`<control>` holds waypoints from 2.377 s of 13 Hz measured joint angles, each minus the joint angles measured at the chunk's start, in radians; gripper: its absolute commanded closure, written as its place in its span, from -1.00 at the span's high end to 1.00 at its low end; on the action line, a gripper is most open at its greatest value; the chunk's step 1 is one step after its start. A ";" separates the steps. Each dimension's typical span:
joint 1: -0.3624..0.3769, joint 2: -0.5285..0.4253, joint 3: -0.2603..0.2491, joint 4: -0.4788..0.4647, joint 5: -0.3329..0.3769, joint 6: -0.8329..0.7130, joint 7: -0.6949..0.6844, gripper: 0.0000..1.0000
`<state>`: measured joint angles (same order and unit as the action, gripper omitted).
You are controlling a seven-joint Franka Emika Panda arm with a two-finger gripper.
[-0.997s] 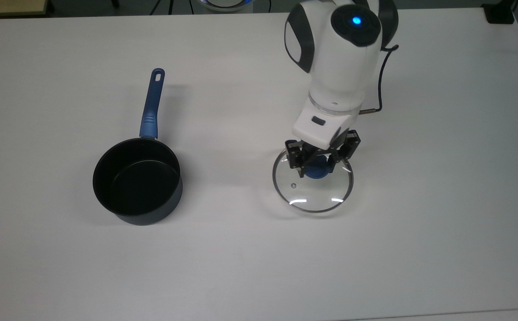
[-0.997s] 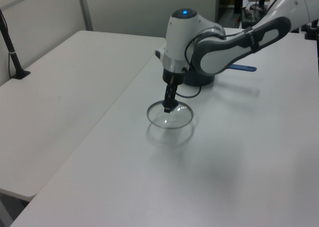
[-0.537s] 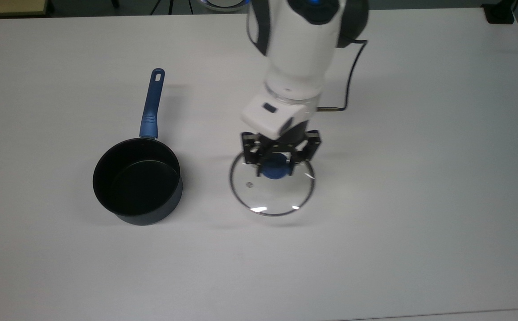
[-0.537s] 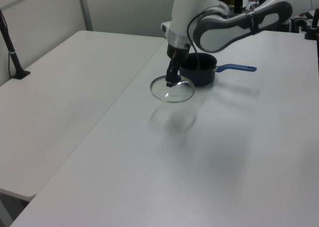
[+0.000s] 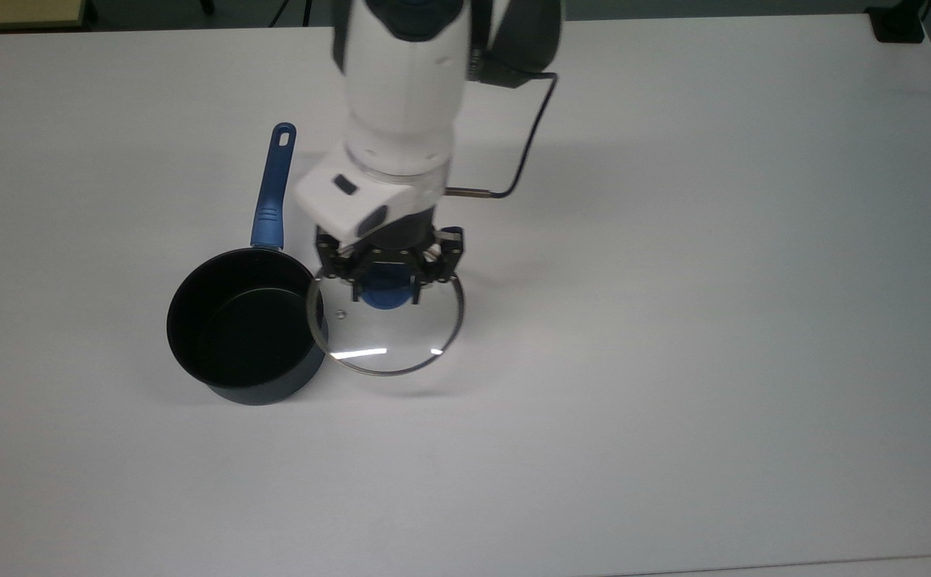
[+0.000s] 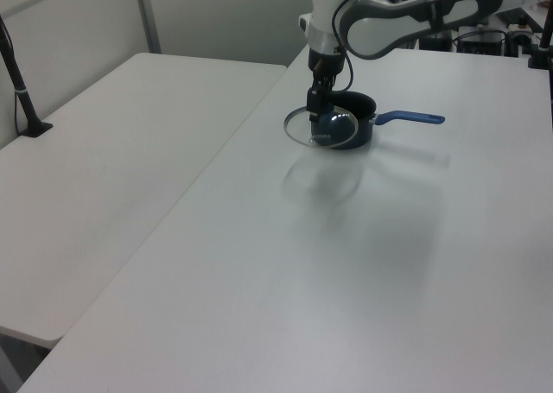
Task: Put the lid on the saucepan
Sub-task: 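Lift the lid and carry it over the dark saucepan, then lower the lid onto the saucepan rim and settle it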
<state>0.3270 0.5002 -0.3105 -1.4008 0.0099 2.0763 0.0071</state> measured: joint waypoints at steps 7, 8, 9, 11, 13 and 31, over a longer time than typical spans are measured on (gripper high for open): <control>-0.068 -0.002 -0.055 0.000 0.055 0.000 -0.049 -0.40; -0.079 -0.002 -0.056 0.001 0.061 0.000 -0.049 -0.40; -0.090 -0.002 -0.057 0.001 0.069 0.000 -0.052 -0.40; -0.118 -0.002 -0.060 0.001 0.091 0.000 -0.071 -0.40; -0.149 -0.002 -0.060 0.001 0.098 0.000 -0.085 -0.40; -0.194 0.086 -0.057 0.053 0.137 0.047 -0.096 -0.42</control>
<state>0.1335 0.5863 -0.3671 -1.3474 0.1470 2.1231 -0.0888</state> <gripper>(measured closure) 0.388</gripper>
